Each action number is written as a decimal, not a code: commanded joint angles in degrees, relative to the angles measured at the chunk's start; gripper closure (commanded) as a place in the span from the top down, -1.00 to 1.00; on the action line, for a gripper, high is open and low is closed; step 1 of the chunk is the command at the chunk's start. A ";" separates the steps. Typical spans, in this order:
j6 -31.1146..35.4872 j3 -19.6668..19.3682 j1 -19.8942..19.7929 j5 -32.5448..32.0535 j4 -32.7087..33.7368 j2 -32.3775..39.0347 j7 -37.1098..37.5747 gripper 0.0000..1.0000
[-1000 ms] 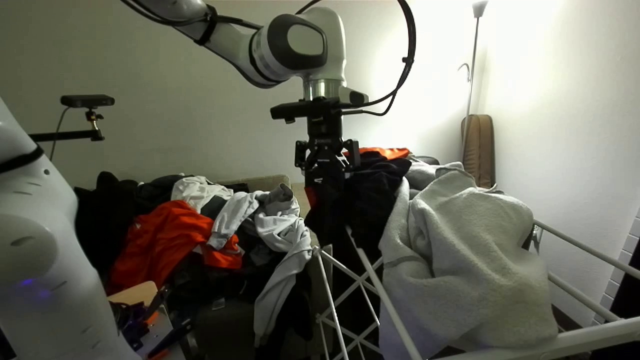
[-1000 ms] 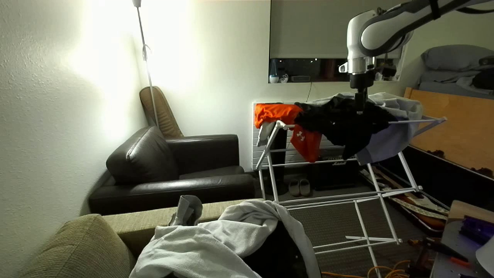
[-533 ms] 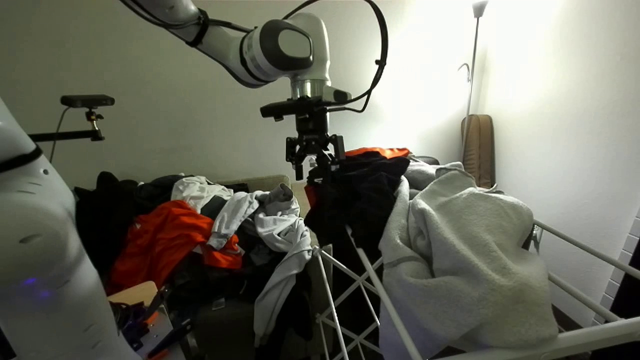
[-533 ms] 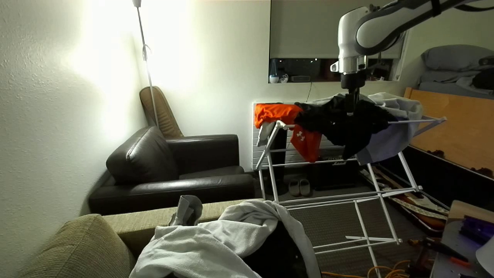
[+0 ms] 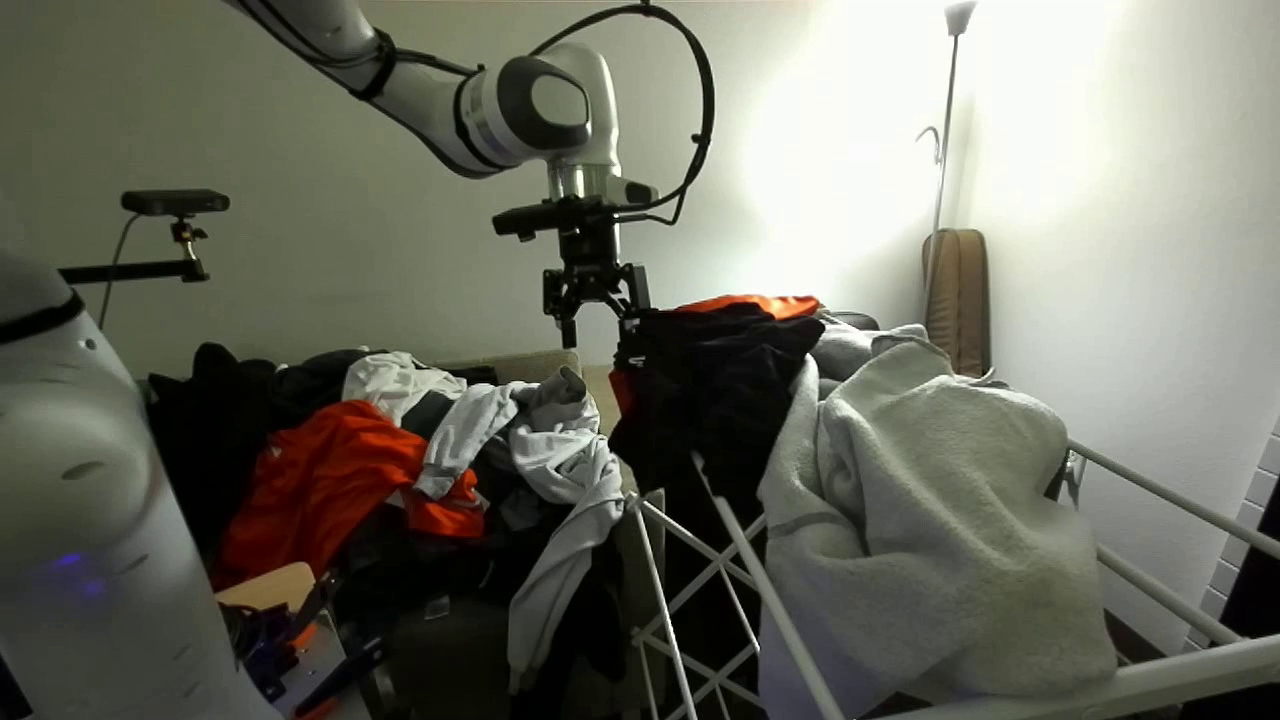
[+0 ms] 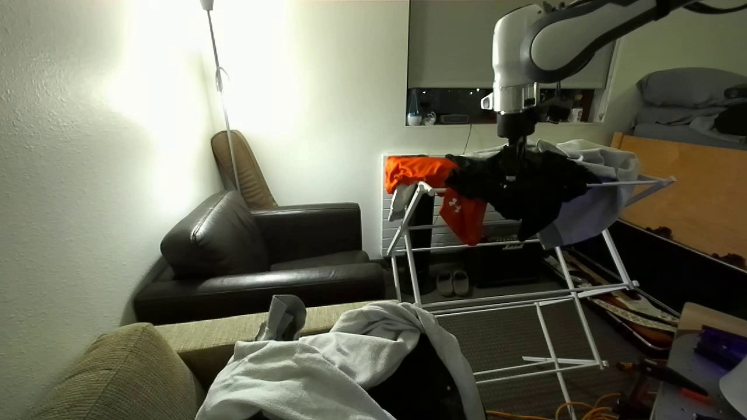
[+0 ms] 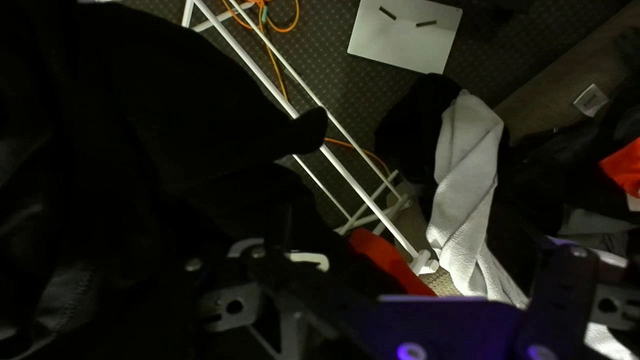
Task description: Put the black shirt on the couch
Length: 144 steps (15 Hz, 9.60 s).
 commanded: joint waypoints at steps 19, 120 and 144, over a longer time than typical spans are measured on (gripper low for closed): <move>9.22 -1.68 0.21 -6.91 3.46 2.09 -25.01 1.00; -1.62 10.15 9.00 -0.01 19.04 8.97 -11.12 -1.00; -0.72 12.68 11.27 4.44 27.02 16.83 -17.96 -1.00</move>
